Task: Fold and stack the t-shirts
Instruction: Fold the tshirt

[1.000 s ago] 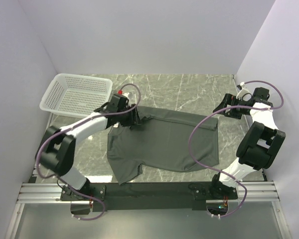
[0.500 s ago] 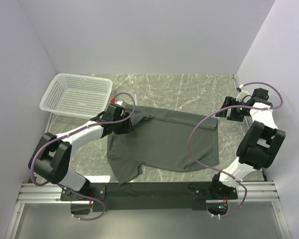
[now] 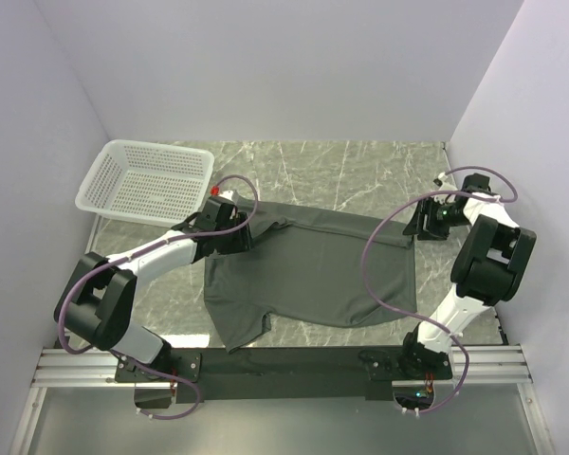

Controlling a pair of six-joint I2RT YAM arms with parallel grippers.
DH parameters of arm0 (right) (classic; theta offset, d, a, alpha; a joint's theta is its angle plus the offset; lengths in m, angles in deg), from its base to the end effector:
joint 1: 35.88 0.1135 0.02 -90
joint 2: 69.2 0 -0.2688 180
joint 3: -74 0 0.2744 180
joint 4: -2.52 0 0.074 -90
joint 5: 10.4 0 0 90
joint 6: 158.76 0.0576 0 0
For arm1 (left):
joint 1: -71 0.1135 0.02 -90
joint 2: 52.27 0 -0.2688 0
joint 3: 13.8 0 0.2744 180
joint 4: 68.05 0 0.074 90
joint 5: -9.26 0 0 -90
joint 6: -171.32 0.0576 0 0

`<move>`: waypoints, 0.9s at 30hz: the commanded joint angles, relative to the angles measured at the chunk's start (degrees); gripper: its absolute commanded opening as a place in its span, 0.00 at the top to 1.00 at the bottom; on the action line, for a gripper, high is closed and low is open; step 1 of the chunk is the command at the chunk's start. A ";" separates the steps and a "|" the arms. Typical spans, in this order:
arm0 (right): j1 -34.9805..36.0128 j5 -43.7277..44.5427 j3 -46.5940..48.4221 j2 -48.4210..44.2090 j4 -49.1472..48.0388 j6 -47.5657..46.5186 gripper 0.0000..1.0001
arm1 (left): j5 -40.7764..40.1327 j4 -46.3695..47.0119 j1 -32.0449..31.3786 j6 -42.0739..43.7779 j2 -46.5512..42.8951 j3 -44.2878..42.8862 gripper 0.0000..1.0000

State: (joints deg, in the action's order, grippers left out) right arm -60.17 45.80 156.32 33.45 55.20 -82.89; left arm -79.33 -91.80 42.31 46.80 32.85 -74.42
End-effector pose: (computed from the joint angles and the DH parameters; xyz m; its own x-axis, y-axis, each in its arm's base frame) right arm 0.3521 -0.1237 0.1639 -0.8926 0.1803 -0.4132 -0.0250 0.8954 0.4446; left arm 0.2927 -0.1618 0.1694 -0.8193 -0.1974 -0.5382 0.0364 0.9190 -0.3925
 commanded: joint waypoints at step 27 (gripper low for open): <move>0.21 -1.62 0.45 2.20 -0.24 1.56 0.50 | -4.66 0.39 0.04 3.85 11.74 -9.49 0.87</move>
State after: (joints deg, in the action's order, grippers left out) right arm -59.89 45.43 156.32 35.72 55.05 -81.62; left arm -82.56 -91.14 42.31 49.60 45.39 -81.87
